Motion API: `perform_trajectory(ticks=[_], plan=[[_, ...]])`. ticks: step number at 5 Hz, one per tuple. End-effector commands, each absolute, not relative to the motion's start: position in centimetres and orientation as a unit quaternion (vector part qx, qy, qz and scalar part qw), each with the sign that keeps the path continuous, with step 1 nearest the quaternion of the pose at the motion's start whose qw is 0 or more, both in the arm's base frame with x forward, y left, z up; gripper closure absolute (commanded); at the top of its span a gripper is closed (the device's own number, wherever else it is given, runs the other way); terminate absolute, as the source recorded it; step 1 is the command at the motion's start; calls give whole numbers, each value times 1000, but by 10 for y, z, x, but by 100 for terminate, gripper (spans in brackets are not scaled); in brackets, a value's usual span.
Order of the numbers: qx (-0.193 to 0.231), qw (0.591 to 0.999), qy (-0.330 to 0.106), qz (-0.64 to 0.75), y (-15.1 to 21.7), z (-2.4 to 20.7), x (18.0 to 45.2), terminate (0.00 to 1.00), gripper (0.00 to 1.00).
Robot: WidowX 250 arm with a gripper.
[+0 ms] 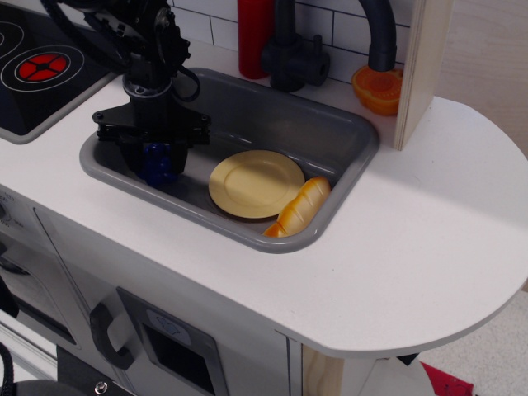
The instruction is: Take blueberries off plate sink
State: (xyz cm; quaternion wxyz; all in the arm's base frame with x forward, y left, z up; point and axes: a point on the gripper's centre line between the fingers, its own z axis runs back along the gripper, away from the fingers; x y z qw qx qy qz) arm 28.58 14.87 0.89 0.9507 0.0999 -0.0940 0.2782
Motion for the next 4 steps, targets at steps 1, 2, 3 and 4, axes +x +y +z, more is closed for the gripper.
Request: perform_trajectory(ticks=[1,2,3,4], plan=[[105,950,-142,258,145,34,300,0,0],[89,950,-158,255,142,51,300,0,0],[71,949,-160,263,140,67,299,0,0],[59,944,-189,263,137,90,301,0,0]])
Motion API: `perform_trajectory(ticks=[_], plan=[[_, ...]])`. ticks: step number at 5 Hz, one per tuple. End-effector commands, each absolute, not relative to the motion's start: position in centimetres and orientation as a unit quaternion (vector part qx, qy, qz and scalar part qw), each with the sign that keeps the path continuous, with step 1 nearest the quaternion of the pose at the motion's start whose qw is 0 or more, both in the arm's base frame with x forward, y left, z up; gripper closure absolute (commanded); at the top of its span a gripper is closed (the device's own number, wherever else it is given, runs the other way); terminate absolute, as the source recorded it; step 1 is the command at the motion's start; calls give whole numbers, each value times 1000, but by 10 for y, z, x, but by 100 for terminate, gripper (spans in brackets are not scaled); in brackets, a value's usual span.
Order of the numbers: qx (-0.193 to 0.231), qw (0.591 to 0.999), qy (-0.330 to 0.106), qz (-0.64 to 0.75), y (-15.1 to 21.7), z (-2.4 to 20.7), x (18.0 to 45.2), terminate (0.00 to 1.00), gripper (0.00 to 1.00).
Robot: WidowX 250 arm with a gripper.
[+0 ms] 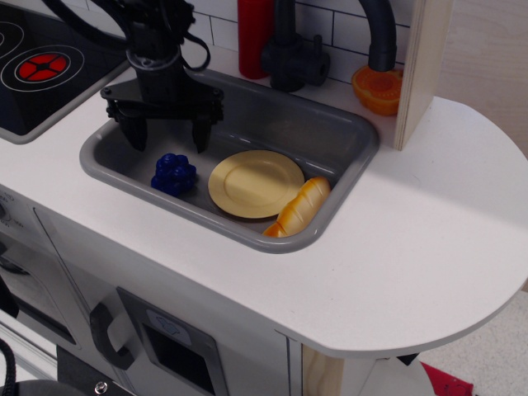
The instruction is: Take blueberries off plate sink
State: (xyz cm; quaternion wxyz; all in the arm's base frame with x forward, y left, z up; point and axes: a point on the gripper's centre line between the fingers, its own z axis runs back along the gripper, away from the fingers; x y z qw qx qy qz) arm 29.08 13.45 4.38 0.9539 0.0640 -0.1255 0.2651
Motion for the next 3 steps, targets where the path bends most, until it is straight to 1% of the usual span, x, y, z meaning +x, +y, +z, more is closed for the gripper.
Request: perform_trajectory(ticks=[1,2,3], plan=[[50,935,-240,257,132,110,304,0,0],[50,935,-240,257,132,110,304,0,0],[50,935,-240,257,132,110,304,100,0]])
